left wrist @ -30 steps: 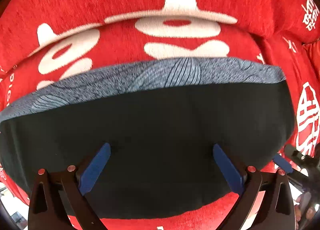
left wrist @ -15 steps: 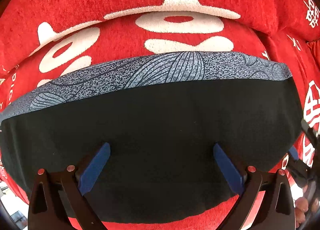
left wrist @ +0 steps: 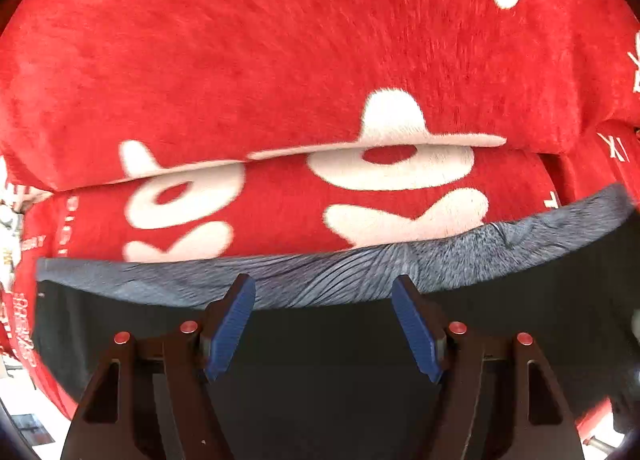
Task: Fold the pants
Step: 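Grasp the trouser corner again with the right gripper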
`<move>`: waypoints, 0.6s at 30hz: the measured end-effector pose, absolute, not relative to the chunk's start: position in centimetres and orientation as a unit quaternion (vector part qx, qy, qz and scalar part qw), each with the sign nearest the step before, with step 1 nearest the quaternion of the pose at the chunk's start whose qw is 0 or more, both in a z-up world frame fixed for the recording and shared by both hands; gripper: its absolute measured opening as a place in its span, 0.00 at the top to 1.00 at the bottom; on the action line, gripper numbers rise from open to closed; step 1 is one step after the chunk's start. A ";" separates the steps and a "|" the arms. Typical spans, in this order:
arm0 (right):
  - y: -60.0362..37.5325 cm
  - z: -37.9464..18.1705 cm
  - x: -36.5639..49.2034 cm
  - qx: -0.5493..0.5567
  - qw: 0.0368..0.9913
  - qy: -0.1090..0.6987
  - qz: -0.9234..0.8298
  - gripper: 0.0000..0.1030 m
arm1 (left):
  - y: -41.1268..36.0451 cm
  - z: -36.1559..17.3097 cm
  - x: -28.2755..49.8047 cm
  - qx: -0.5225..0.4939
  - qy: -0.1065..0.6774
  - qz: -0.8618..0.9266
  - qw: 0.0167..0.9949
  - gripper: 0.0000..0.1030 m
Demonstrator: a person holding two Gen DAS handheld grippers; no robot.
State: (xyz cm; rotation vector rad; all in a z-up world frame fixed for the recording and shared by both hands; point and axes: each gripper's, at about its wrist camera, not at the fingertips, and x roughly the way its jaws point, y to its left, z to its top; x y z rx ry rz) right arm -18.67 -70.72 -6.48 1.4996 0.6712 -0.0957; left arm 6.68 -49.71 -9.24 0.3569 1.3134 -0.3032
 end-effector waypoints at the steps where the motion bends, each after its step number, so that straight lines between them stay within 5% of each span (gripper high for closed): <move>1: -70.5 -5.8 -18.4 0.657 0.689 0.303 -0.037 0.86 | -50.0 -10.3 6.8 0.170 0.612 -0.143 0.759 0.29; 7: -68.1 -1.1 -14.7 0.571 0.752 0.328 0.007 0.86 | -51.1 -11.2 5.2 0.218 0.570 -0.160 0.776 0.29; 18: -59.3 5.6 -9.6 0.381 0.831 0.400 0.065 0.86 | -41.4 -6.9 8.3 0.101 0.585 -0.175 0.785 0.29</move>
